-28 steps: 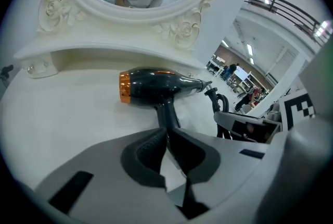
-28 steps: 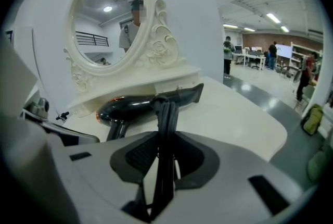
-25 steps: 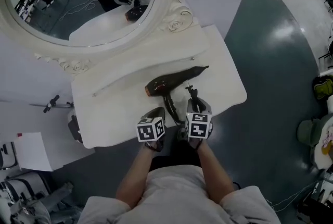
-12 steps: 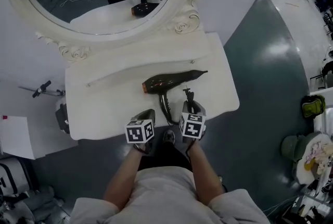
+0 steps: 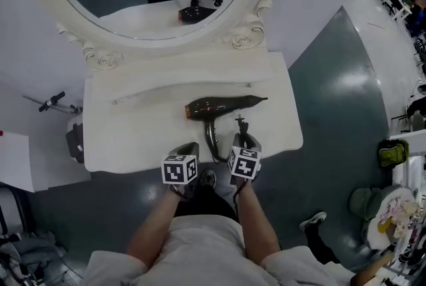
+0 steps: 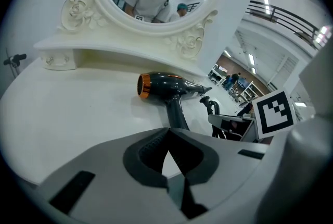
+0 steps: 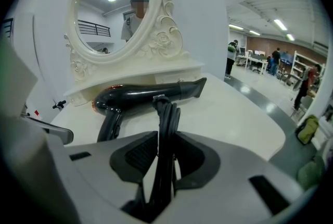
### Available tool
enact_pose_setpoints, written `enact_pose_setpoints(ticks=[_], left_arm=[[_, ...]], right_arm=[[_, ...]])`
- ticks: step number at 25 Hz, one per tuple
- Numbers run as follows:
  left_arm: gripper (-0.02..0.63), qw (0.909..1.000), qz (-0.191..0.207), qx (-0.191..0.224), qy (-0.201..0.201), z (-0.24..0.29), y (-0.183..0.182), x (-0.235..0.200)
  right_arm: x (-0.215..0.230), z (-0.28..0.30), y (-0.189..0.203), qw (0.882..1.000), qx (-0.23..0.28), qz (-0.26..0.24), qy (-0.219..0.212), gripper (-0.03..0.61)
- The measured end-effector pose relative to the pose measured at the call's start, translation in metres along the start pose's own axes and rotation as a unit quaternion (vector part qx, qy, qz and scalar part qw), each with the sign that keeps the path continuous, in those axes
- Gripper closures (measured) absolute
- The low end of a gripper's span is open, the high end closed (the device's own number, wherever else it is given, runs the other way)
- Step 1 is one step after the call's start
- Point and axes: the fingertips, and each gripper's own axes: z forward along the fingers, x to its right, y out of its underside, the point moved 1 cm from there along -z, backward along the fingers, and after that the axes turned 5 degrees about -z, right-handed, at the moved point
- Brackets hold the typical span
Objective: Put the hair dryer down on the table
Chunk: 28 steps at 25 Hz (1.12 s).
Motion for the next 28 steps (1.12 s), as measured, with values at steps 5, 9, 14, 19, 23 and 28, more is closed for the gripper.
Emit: enact_pose_setpoints(ticks=[5,9,14,19,23,28], left_arm=[[0.606,1.0,-0.004,-0.005,0.006,0.001,0.006,0.003],[0.606,0.9999,-0.002,-0.007,0.008,0.002,0.005,0.005],[0.606,1.0,0.005,-0.007,0.005,0.004,0.003,0.005],[0.606,0.9999,0.008,-0.008,0.01,0.007,-0.001,0.009],[0.606,0.9998,0.008,-0.009,0.013,0.01,-0.003,0.01],[0.606,0.9998,0.01,-0.011,0.016,0.01,-0.005,0.013]], right_arm=[[0.002,0.006,0.002,1.0,-0.006,-0.005,0.001,0.469],[0.002,0.01,0.004,1.0,-0.012,-0.012,0.0,0.466],[0.002,0.013,0.006,1.0,-0.015,-0.015,-0.004,0.465],[0.004,0.015,0.007,1.0,-0.021,-0.021,-0.003,0.459],[0.004,0.017,0.009,0.999,-0.026,-0.031,-0.003,0.451],[0.005,0.012,0.005,0.999,-0.016,-0.039,0.001,0.439]])
